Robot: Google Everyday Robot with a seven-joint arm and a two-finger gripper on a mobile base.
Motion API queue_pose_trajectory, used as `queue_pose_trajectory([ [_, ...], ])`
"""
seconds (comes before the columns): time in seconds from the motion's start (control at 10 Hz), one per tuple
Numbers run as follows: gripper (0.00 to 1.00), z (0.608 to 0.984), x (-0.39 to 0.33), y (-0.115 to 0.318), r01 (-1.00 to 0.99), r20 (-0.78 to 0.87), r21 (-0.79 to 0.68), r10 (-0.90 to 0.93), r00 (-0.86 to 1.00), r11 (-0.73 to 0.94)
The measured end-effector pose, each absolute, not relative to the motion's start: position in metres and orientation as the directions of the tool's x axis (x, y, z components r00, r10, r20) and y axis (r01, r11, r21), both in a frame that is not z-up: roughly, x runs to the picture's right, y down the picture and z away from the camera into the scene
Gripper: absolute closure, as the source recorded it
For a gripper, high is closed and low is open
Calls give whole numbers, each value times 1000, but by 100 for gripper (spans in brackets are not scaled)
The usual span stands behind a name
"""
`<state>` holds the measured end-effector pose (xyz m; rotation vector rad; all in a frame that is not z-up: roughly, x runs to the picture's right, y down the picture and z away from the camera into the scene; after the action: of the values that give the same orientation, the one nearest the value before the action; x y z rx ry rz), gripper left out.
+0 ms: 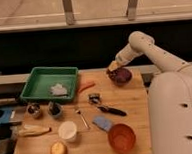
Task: Place grapes in paper cup
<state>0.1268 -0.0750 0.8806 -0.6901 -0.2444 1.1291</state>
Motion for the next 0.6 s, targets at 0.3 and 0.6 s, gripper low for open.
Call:
queue_pose_trajectory([
  [0.3,100,842,103,-99,-722,-148,-645,885,441,252],
  [0.6,100,817,88,-110,-713,-176,-660,875,451,234],
])
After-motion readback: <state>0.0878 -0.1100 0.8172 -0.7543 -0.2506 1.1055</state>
